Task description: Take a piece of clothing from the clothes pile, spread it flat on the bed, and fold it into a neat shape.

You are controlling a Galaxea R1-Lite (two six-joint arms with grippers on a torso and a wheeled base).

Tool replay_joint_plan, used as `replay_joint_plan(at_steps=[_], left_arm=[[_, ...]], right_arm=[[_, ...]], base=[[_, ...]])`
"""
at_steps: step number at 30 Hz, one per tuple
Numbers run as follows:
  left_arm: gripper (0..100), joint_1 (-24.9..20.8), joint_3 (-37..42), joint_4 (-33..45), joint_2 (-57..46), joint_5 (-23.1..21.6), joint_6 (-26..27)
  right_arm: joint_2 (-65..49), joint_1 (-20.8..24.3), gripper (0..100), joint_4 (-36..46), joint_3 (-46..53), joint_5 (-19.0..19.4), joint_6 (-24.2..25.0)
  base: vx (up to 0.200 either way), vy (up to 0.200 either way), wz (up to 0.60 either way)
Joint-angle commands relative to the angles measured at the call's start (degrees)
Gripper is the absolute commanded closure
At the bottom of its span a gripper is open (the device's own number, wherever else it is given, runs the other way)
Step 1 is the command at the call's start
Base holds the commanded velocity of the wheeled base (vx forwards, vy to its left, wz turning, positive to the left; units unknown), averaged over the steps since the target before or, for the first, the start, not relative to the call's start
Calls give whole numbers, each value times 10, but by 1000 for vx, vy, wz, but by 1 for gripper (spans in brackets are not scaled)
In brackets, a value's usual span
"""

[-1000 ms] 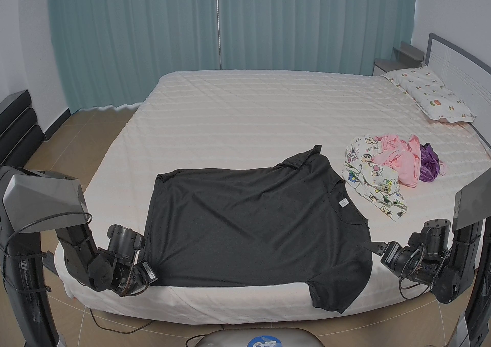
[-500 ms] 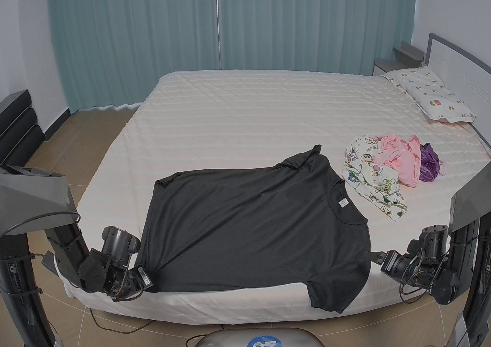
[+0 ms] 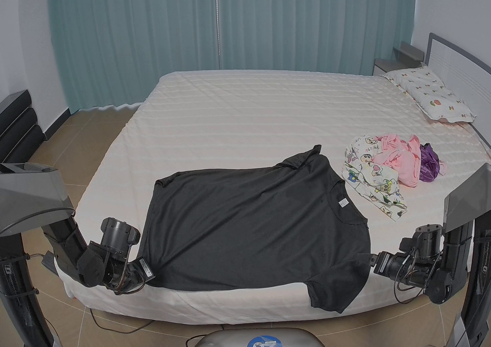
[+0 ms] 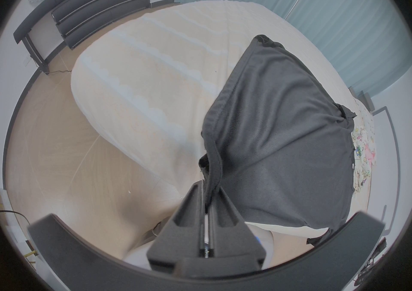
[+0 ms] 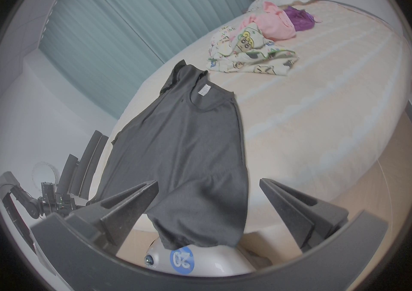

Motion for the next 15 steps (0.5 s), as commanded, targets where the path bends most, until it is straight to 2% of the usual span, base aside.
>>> replay_joint_plan(at_steps=[1,2,7,15], left_arm=[[100,6,-22,14,4,-45,-7],[100,6,-21,14,5,-48,-8],[100,14,5,2,6,-63,-13],[100,20,10,-10,4,-70,-15]], right_arm=[[9,-4,0,60,-62,4,-10],[9,-4,0,65,-64,5,-10],[14,-48,0,86,-68,74,-7],[51,-44,0,78,-79,82,-7]], base=[[0,0,0],[0,0,0],[0,0,0],[0,0,0]])
